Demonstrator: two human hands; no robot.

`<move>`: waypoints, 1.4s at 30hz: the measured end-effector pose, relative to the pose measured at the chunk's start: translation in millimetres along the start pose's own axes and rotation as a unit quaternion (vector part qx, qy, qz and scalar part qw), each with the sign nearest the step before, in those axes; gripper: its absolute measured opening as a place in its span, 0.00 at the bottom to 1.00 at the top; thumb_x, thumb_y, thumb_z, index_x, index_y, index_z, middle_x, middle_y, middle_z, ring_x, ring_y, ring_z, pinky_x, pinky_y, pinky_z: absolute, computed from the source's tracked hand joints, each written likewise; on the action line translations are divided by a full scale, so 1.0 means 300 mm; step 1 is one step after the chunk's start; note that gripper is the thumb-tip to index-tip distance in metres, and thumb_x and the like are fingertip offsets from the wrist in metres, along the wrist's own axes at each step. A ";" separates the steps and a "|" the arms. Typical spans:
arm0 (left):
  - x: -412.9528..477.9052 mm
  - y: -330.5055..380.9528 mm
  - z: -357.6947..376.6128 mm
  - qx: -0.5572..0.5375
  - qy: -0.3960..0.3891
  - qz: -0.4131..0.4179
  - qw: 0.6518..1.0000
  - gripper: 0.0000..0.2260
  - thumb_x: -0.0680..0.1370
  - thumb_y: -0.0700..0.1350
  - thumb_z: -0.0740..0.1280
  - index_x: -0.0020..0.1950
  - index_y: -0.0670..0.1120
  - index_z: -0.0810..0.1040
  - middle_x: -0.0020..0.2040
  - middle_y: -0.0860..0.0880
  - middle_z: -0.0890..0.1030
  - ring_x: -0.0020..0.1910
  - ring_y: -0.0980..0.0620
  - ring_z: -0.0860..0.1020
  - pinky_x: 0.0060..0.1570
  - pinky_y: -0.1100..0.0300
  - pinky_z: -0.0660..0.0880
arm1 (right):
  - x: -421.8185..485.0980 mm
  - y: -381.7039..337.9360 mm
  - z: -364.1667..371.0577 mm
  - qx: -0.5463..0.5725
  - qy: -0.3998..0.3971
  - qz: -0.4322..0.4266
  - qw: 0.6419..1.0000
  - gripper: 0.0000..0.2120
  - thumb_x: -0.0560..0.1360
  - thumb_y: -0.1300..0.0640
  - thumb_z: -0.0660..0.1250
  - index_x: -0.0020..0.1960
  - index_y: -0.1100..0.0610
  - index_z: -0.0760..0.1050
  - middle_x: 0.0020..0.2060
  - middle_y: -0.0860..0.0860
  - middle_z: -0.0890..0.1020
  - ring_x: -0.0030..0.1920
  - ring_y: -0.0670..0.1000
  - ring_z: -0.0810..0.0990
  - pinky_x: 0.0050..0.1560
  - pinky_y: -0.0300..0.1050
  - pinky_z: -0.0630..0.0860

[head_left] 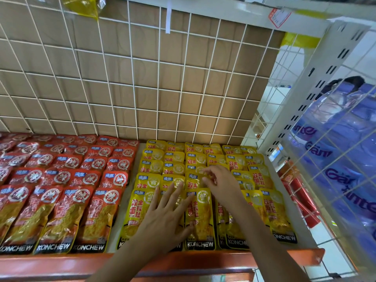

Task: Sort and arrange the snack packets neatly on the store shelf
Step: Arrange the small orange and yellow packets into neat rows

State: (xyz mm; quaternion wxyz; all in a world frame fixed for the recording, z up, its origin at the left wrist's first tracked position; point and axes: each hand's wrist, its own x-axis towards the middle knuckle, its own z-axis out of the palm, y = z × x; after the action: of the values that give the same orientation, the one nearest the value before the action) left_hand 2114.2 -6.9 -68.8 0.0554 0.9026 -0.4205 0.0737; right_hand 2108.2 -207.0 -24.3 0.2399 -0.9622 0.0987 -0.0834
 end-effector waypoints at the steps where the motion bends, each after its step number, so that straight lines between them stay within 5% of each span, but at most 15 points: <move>1: 0.001 0.001 -0.002 -0.001 0.002 0.007 1.000 0.30 0.74 0.66 0.53 0.73 0.55 0.63 0.73 0.45 0.65 0.72 0.45 0.58 0.63 0.43 0.57 | 0.015 0.001 -0.001 -0.006 -0.016 0.003 1.000 0.12 0.77 0.52 0.63 0.59 0.51 0.75 0.55 0.46 0.77 0.57 0.46 0.72 0.57 0.41 0.69; 5: 0.003 0.007 -0.012 -0.003 0.015 0.050 0.999 0.28 0.75 0.61 0.54 0.74 0.55 0.60 0.74 0.47 0.64 0.73 0.46 0.59 0.64 0.45 0.57 | 0.063 -0.009 -0.003 0.001 -0.060 -0.001 0.998 0.10 0.76 0.54 0.64 0.56 0.53 0.78 0.53 0.47 0.79 0.54 0.46 0.76 0.56 0.43 0.72; 10: 0.000 0.009 -0.023 -0.001 0.018 0.058 0.998 0.28 0.76 0.59 0.55 0.75 0.56 0.57 0.73 0.49 0.66 0.71 0.45 0.65 0.64 0.46 0.57 | 0.099 -0.030 -0.026 0.042 -0.094 -0.010 0.995 0.07 0.75 0.60 0.65 0.52 0.57 0.79 0.40 0.47 0.77 0.41 0.47 0.76 0.44 0.41 0.70; 16: 0.008 0.011 -0.027 0.007 0.000 0.081 0.997 0.27 0.75 0.58 0.55 0.74 0.57 0.57 0.71 0.49 0.68 0.70 0.45 0.66 0.63 0.44 0.57 | 0.119 -0.018 -0.035 0.043 -0.114 -0.009 0.993 0.07 0.75 0.60 0.66 0.52 0.57 0.79 0.41 0.48 0.78 0.43 0.46 0.75 0.44 0.40 0.69; 20: 0.015 0.009 -0.030 0.012 -0.028 0.086 0.996 0.28 0.77 0.67 0.46 0.74 0.57 0.58 0.72 0.49 0.68 0.70 0.46 0.66 0.63 0.45 0.56 | 0.131 -0.004 -0.045 0.052 -0.138 -0.005 0.989 0.08 0.75 0.59 0.66 0.54 0.57 0.79 0.42 0.48 0.78 0.41 0.42 0.74 0.42 0.36 0.67; 27: 0.021 0.006 -0.031 0.017 -0.032 0.103 0.994 0.31 0.75 0.70 0.46 0.74 0.57 0.58 0.73 0.49 0.66 0.72 0.47 0.59 0.64 0.45 0.56 | 0.153 0.003 -0.054 0.048 -0.165 -0.007 0.985 0.09 0.74 0.60 0.68 0.54 0.57 0.80 0.49 0.51 0.82 0.50 0.46 0.77 0.50 0.38 0.68; 32: 0.019 0.007 -0.029 0.003 -0.030 0.099 0.995 0.32 0.75 0.70 0.48 0.75 0.57 0.54 0.73 0.51 0.65 0.72 0.47 0.62 0.65 0.46 0.56 | 0.150 -0.012 -0.055 0.031 -0.170 -0.026 0.985 0.10 0.74 0.60 0.68 0.55 0.59 0.79 0.49 0.52 0.82 0.40 0.37 0.73 0.37 0.23 0.65; 42: 0.021 0.009 -0.036 0.003 -0.051 0.090 0.995 0.32 0.75 0.70 0.44 0.74 0.57 0.58 0.71 0.51 0.68 0.71 0.48 0.65 0.64 0.47 0.57 | 0.120 -0.010 -0.048 0.047 -0.164 -0.028 0.985 0.07 0.73 0.58 0.69 0.50 0.53 0.78 0.43 0.56 0.81 0.45 0.54 0.78 0.46 0.48 0.74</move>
State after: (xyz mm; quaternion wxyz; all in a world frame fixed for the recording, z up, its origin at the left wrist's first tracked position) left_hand 2115.1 -11.5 -57.0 0.0239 0.8640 -0.5018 0.0334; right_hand 2140.5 -219.2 -6.2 0.2954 -0.9529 0.0265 0.0642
